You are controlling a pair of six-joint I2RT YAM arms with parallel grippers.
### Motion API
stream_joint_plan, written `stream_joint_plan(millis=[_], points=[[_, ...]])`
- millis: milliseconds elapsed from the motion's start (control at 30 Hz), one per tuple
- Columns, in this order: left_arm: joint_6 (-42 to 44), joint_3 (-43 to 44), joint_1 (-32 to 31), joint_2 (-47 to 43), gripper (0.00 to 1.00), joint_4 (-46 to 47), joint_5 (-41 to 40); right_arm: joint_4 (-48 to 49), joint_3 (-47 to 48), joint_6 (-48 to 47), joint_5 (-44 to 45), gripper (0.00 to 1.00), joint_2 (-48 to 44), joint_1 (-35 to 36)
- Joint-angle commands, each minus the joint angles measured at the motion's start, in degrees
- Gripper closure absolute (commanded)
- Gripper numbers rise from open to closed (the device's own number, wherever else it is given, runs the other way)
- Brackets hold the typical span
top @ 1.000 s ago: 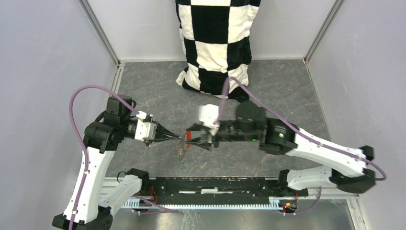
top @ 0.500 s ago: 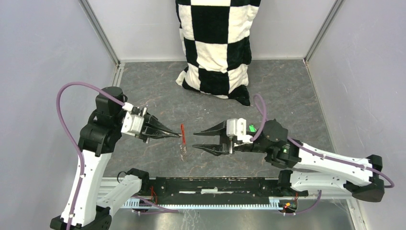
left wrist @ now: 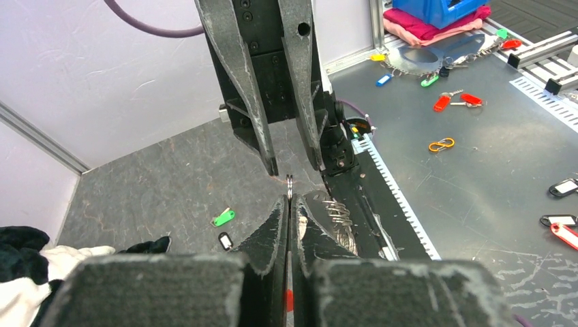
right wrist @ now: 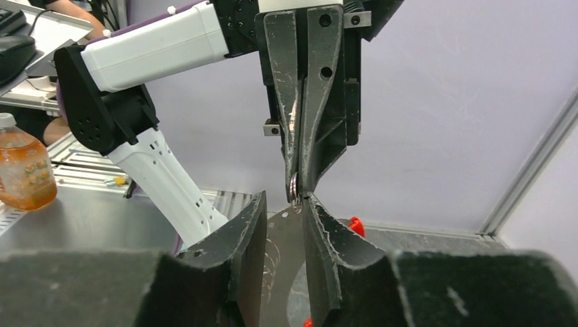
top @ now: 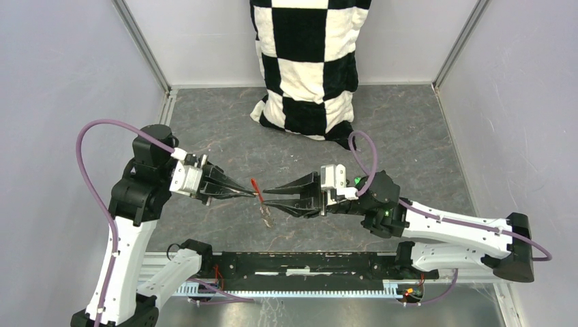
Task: Put the keys on the keyring
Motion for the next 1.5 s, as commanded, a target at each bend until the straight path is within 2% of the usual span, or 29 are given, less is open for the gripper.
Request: stream_joint_plan(millis=[0,333,433,533,667,700,767,867,1000,1167,1467], points=[[-2.7,2.2,-0.3,-0.5,0.98,1.9,6.1,4.0,1.2,3.0,-2.2,0.70,1.4,0.1],[-2.7,2.0,-0.3,-1.0,0.98,1.8,6.1,3.4,2.2,2.9,-1.2,0.79,2.6,0.1],[-2.6,1.6,-0.3,-1.2,0.98,1.8,6.1,3.9,2.5,3.3,-1.3,0.87,2.9,0.1],[-2.3,1.3,-0.3,-1.2,0.98,1.9,6.1,2.7,3.8,3.4,-1.8,0.99,3.9,0.1],[-2.0,0.4,-0.3,-1.6,0.98,2.0,4.9,-0.4,5.3,2.7,-2.3,0.99,4.1,0.1],[-2.0,-0.1,-0.3,-1.9,0.94,1.9,3.7,-2.4,5.9,2.3,-1.8,1.00,3.9,0.0],[-2.3,-1.4,-0.3,-2.7,0.77,2.1,-0.6,-7.7,7.7,0.1,0.3,1.00,3.5,0.1],[-2.4,-3.4,-0.3,-4.0,0.66,2.4,-7.2,-15.4,10.1,-2.2,3.2,0.99,2.7,0.0],[-2.3,-4.9,-0.3,-5.0,0.59,2.3,-10.6,-25.5,13.9,-4.3,5.5,0.99,2.4,0.0],[-0.8,-5.2,-0.3,-5.2,0.59,2.3,-13.7,-34.5,17.8,-6.3,5.8,0.99,3.3,0.0],[2.2,-5.7,-0.3,-5.7,0.68,2.3,-13.4,-40.8,23.7,-7.2,6.0,0.99,6.3,0.1]])
